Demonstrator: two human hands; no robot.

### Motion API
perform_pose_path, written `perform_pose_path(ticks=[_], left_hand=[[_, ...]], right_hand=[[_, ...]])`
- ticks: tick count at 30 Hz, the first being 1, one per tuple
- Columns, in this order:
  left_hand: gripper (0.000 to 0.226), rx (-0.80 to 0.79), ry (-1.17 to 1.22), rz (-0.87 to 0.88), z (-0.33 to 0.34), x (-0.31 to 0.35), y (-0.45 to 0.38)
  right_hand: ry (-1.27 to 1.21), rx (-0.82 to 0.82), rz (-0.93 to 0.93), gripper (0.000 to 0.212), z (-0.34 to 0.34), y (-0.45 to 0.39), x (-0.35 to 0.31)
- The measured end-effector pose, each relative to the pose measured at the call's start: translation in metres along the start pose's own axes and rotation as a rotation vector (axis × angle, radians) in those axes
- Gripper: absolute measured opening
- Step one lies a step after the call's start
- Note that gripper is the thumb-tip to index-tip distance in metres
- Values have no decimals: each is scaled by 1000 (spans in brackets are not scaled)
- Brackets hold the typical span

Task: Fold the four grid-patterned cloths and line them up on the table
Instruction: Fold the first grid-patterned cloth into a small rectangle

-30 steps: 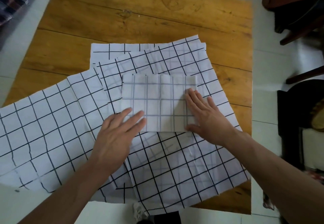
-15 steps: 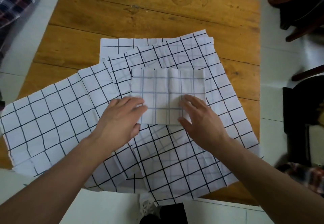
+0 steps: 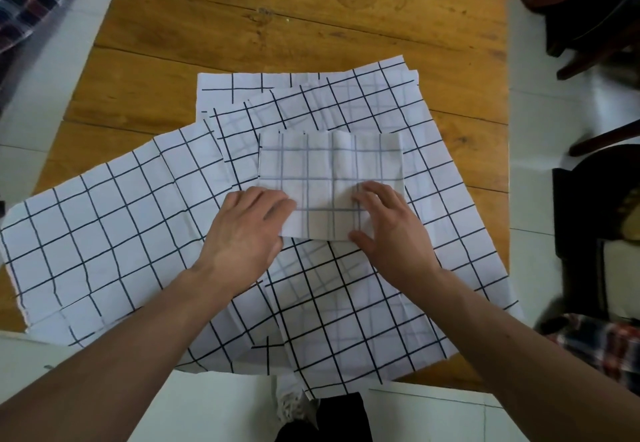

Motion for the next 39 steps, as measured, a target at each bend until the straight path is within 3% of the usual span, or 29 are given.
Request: perform_pose_path(ticks=[5,10,14,18,23,30,33,36,39], left_hand=[[10,117,76,41,0,-4,3],[8,135,147,35,-8,7,14],[3,167,235,-51,-25,24,19],[10,173,281,-131,-39,45,19],[13,182,397,-64,-53,66,24],[44,-4,301,-75,-29,27,35],[37,-35,286,-114,-19,16,37],[18,41,264,-110,-22,21,41],[9,125,192,-123,-29,27,51]], right_hand=[[-34,-18,-16,64,-5,-3,1],[-85,-91,-52,77,-22,-10,-16],[-47,-110,-224,84,-21,5,-36],[37,22,-248,66,-14,23,-46],[-55,132,-275,14,-9,30,-47],[-168,170,-310,12,-18,47,-34],[-68,173,-285,22,-16,59,-26],[67,132,-198,40,-5,69,-18],[86,140,-186,27,2,72,-15]])
Point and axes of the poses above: each hand's wrist, its own y-axis away from the middle knuckle, its own z-axis out of the palm, x = y × z, the point moved 3 cm from there along -y, towards the middle knuckle, and after that the axes turned 4 degrees about -z, right-handed, at the moved point
